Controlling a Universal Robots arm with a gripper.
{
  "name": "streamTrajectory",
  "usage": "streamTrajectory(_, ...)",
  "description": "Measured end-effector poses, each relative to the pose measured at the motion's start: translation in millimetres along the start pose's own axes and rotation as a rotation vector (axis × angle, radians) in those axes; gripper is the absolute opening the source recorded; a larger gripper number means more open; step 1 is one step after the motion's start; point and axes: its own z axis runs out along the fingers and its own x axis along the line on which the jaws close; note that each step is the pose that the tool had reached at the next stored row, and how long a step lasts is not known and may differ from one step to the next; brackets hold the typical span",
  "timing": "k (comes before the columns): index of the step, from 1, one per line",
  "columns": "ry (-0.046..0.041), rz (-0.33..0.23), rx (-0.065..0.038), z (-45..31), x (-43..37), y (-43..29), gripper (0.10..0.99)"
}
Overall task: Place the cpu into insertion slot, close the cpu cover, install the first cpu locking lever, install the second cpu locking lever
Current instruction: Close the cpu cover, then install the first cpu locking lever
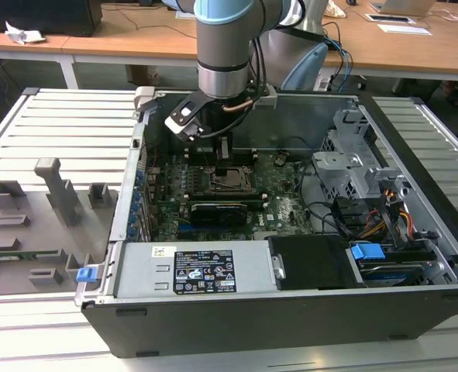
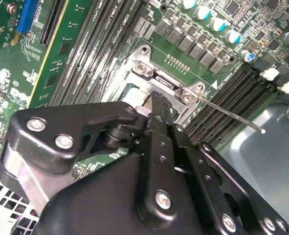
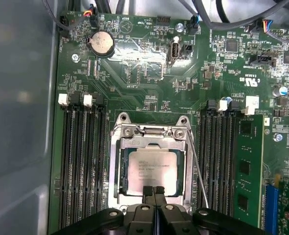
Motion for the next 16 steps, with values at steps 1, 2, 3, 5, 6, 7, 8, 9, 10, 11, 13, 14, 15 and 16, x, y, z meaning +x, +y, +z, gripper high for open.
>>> streamTrajectory(1, -0.0003, 0.000, 0.000, 0.0, -0.1, 2.0, 0.110)
streamTrajectory(2, -0.0003, 0.000, 0.000, 0.0, -0.2, 3.2, 0.110)
streamTrajectory(3, -0.0003, 0.000, 0.000, 0.1, -0.2, 4.2, 0.110)
streamTrajectory(5, -0.0002, 0.000, 0.000, 0.2, -0.3, 6.9, 0.110)
streamTrajectory(6, -0.0002, 0.000, 0.000, 0.3, -0.4, 8.2, 0.110)
streamTrajectory(7, -0.0002, 0.000, 0.000, 0.3, -0.4, 9.4, 0.110)
streamTrajectory(8, -0.0001, 0.000, 0.000, 0.3, -0.4, 10.0, 0.110)
streamTrajectory(9, -0.0002, 0.000, 0.000, 0.4, -0.5, 10.4, 0.110)
streamTrajectory(10, -0.0002, 0.000, 0.000, 0.4, -0.5, 11.0, 0.110)
streamTrajectory(11, -0.0002, 0.000, 0.000, 0.4, -0.5, 11.9, 0.110)
streamTrajectory(13, -0.0002, 0.000, 0.000, 0.5, -0.6, 13.1, 0.110)
streamTrajectory(14, -0.0002, 0.000, 0.000, 0.5, -0.6, 13.2, 0.110)
streamTrajectory(15, -0.0002, 0.000, 0.000, 0.5, -0.5, 13.3, 0.110)
streamTrajectory(16, -0.0002, 0.000, 0.000, 0.5, -0.6, 13.4, 0.110)
